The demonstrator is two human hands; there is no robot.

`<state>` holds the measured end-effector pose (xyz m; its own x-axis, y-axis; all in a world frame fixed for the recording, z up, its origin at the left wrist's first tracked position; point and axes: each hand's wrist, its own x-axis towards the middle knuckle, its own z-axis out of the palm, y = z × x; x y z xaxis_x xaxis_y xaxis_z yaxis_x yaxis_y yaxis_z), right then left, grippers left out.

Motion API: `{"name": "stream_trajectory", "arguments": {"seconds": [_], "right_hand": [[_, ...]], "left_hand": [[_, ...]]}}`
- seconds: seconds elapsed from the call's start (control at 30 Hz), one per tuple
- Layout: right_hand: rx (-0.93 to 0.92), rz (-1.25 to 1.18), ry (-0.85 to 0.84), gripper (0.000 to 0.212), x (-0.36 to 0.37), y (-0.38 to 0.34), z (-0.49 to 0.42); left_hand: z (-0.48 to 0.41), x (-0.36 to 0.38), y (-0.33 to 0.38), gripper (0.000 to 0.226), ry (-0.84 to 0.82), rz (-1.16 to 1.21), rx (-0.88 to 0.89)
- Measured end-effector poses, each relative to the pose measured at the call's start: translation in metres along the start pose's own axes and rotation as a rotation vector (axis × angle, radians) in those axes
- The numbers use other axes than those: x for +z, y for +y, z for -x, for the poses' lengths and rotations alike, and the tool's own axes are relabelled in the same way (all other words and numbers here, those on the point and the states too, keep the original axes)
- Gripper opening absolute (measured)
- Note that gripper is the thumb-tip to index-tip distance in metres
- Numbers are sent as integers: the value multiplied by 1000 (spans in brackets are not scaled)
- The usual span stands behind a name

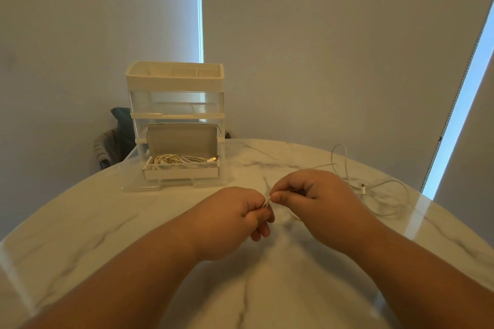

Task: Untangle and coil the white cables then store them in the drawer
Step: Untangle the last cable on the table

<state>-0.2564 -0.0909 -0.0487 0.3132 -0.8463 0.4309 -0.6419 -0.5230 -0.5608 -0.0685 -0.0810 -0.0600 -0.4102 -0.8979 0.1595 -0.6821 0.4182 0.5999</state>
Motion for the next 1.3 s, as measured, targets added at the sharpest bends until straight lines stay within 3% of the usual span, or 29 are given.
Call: {"name": "stream_trajectory", "arguments": {"seconds": [0.4, 0.57, 0.73, 0.97, 1.3], "right_hand": [[-8, 42, 22, 9, 0, -2, 0], [-64, 77, 19, 10, 3, -6, 3], [-94, 81, 29, 11, 3, -6, 3], [-108, 99, 16, 13, 4, -6, 4], [-100, 2, 102, 22, 0, -2, 2]], "left_hand": [[0, 4, 5, 31, 53, -40, -16], [1, 4, 2, 25, -34, 136, -97], [-1, 5, -2, 20, -3, 315, -135], [-1, 8, -3, 19, 40, 217, -141], [4, 6, 9, 28, 15, 286, -107]]}}
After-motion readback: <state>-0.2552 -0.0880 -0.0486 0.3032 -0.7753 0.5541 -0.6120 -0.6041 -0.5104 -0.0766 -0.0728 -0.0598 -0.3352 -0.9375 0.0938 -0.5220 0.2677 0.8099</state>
